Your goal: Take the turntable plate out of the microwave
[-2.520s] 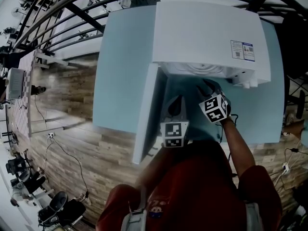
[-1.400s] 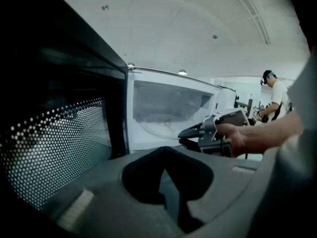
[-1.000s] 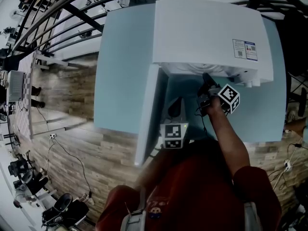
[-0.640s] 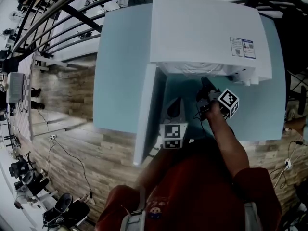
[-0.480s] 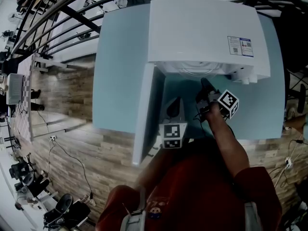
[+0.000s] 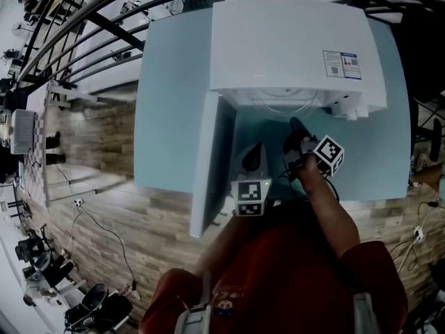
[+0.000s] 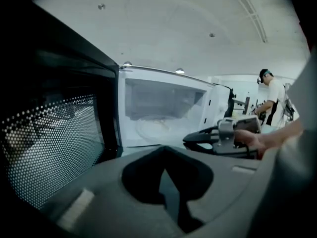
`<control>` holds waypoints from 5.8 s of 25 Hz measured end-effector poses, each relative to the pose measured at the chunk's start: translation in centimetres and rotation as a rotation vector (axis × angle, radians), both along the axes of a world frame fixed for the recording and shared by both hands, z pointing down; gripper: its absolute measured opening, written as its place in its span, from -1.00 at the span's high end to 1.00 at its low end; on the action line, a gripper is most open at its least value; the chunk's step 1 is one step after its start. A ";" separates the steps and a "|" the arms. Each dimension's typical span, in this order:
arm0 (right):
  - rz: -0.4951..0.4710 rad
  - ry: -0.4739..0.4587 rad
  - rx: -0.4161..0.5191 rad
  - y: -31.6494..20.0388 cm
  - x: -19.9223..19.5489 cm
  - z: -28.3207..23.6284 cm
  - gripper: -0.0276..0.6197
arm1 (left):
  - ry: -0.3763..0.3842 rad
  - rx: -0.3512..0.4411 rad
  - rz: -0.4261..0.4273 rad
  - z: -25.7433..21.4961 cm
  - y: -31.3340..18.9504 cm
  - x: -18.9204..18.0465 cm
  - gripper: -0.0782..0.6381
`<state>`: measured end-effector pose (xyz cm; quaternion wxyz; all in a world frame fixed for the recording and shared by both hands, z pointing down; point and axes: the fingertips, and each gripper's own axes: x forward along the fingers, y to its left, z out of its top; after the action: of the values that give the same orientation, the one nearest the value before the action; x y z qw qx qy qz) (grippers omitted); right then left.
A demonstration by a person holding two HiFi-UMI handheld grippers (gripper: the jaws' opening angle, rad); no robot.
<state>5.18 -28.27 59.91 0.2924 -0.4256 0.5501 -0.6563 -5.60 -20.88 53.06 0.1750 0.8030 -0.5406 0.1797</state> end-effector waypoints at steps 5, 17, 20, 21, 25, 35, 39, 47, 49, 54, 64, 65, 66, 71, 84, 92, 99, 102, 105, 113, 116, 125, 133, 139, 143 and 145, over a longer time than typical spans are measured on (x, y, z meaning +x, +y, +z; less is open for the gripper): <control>0.001 0.006 0.039 -0.3 0.1 -0.3 0.73 | -0.004 0.002 0.004 -0.1 -0.1 0.1 0.78; 0.044 -0.041 0.078 -2.6 -0.2 0.3 0.55 | -0.011 -0.008 -0.010 0.2 -0.6 -0.8 0.78; 0.060 -0.053 0.092 -3.4 -0.2 0.2 0.55 | -0.015 -0.009 -0.013 0.3 -0.8 -1.0 0.78; 0.065 -0.060 0.091 -3.6 -0.2 0.2 0.55 | -0.017 -0.009 -0.014 0.4 -0.9 -1.0 0.78; 0.063 -0.072 0.089 -4.3 -0.6 0.4 0.55 | -0.014 -0.013 -0.012 0.4 -1.4 -1.3 0.78; 0.107 -0.125 0.095 -5.2 -1.1 0.6 0.55 | -0.011 -0.026 0.001 0.9 -1.9 -1.3 0.78; 0.124 -0.147 0.077 -5.3 -1.2 0.6 0.55 | -0.013 -0.031 0.006 1.1 -2.1 -1.5 0.78; 0.131 -0.177 0.053 -5.1 -1.5 0.6 0.67 | -0.005 -0.035 0.008 1.1 -1.8 -1.4 0.78; 0.125 -0.180 0.058 -5.0 -1.6 0.4 0.71 | -0.005 -0.035 0.005 1.0 -1.8 -1.5 0.78; 0.074 -0.119 0.100 -4.9 -1.7 0.2 0.78 | -0.009 -0.029 0.002 1.1 -1.7 -1.5 0.78; 0.012 -0.077 0.183 -3.0 -0.7 -0.1 0.84 | -0.011 -0.025 -0.003 1.1 -0.6 -0.4 0.78; 0.006 -0.079 0.190 -2.7 -0.7 -0.3 0.84 | -0.012 -0.024 -0.004 1.0 -0.5 -0.3 0.78; 0.000 -0.081 0.195 -2.4 -0.6 -0.4 0.84 | -0.013 -0.022 -0.006 0.9 -0.3 -0.2 0.78; -0.048 -0.095 0.220 -0.4 -0.5 -0.7 0.84 | -0.023 -0.014 -0.021 0.6 0.9 0.1 0.78; -0.184 -0.136 0.279 5.5 2.0 -0.9 0.84 | -0.037 0.019 -0.094 -0.3 4.6 2.4 0.78; -0.241 -0.155 0.331 8.7 3.1 -1.8 0.82 | -0.047 0.039 -0.152 -0.5 8.8 2.8 0.78; -0.271 -0.187 0.342 12.0 4.8 -2.1 0.82 | -0.054 0.044 -0.207 -0.7 12.5 3.4 0.78; -0.288 -0.190 0.356 13.3 5.4 -2.6 0.82 | -0.058 0.040 -0.219 -0.6 13.7 3.7 0.78; -0.288 -0.189 0.369 14.3 6.2 -3.0 0.82 | -0.065 0.052 -0.221 -0.9 14.2 3.8 0.78; -0.230 -0.172 0.385 17.5 8.8 -4.3 0.82 | -0.058 0.095 -0.191 -2.2 14.3 3.0 0.78; -0.196 -0.154 0.389 18.8 9.4 -4.9 0.82 | -0.037 0.102 -0.155 -2.6 14.3 2.7 0.78; -0.091 -0.157 0.385 22.8 9.2 -6.5 0.82 | -0.013 0.123 -0.085 -2.8 15.0 0.8 0.78; -0.037 -0.153 0.397 25.0 8.6 -9.4 0.82 | -0.007 0.181 -0.047 -4.8 15.4 0.3 0.78; -0.003 -0.157 0.392 25.3 7.9 -11.4 0.82 | 0.009 0.244 -0.042 -6.7 15.7 -0.1 0.78; -0.005 -0.148 0.396 25.0 7.4 -12.7 0.81 | -0.008 0.270 -0.038 -7.6 15.7 -0.2 0.78; -0.007 -0.161 0.396 24.8 7.1 -13.4 0.82 | -0.010 0.288 -0.042 -7.9 15.6 -0.3 0.78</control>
<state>12.26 -3.52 46.51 0.4110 -0.3044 0.6446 -0.5682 -5.86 -5.28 45.17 0.0588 0.8074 -0.5783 0.1007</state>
